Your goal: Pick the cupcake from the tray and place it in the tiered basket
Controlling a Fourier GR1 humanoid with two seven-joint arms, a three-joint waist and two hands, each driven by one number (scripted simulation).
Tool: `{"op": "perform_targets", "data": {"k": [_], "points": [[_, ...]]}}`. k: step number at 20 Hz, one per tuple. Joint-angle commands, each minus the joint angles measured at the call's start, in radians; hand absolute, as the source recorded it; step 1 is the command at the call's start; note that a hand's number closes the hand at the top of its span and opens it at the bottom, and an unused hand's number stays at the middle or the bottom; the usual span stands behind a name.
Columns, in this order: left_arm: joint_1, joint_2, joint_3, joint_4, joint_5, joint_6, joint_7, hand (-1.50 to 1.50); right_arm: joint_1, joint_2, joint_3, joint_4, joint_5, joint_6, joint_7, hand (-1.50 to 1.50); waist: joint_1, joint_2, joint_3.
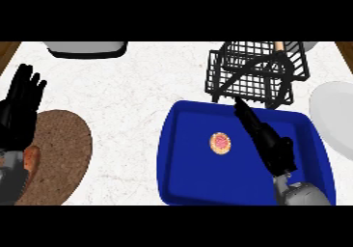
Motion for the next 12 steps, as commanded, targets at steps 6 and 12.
{"op": "perform_targets", "data": {"k": [6,12], "points": [[-0.005,-0.067,-0.171,-0.040,-0.173,0.056,-0.054,0.00,-0.195,0.059,-0.302,0.028,-0.456,0.272,-0.244,1.50,-0.004,-0.028,-0.002],[-0.017,-0.129,-0.248,-0.051,-0.200,0.079,-0.008,0.00,-0.157,0.072,-0.344,0.256,-0.734,0.518,-0.106,-1.50,0.012,-0.025,-0.005]]}}
